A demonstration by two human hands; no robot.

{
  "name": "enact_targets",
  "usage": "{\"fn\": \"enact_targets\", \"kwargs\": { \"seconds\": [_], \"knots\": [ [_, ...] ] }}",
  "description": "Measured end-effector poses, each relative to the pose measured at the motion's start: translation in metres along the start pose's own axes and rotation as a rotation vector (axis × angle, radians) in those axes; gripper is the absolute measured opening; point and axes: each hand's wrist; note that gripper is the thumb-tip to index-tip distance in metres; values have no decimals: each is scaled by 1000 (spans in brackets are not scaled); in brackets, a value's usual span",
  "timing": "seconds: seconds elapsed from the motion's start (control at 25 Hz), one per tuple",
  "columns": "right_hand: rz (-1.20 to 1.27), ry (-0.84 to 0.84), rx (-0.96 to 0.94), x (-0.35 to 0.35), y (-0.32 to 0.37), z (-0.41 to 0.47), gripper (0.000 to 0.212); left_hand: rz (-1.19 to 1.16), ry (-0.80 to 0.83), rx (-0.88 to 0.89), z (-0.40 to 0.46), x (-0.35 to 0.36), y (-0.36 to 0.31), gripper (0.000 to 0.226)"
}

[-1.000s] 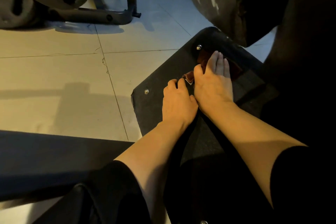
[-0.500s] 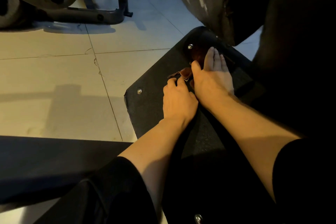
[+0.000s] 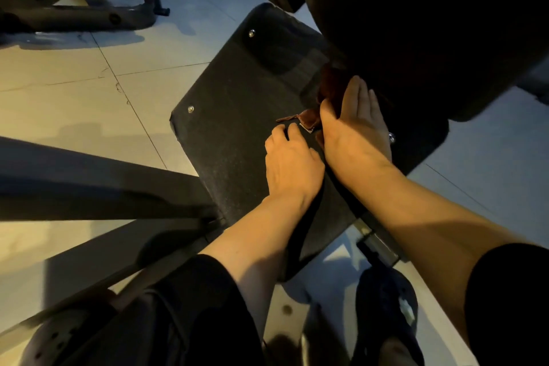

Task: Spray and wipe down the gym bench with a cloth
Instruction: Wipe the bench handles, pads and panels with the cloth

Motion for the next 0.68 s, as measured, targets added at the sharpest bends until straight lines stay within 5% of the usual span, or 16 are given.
{"fn": "enact_targets", "kwargs": {
  "seconds": [0.32,0.68],
  "knots": [
    [12,-33,-1,1,-11,-42,43,31,21,26,-25,8,-5,56],
    [-10,7,-86,4,21,50,53,56,-3,-60,37,-21,30,56]
  ]
}}
Point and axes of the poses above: each hand's wrist, its own z-axis towards the middle knuckle, its own x-axis out of the palm, y = z × x, and after that the axes turned 1 degree about x, right-handed
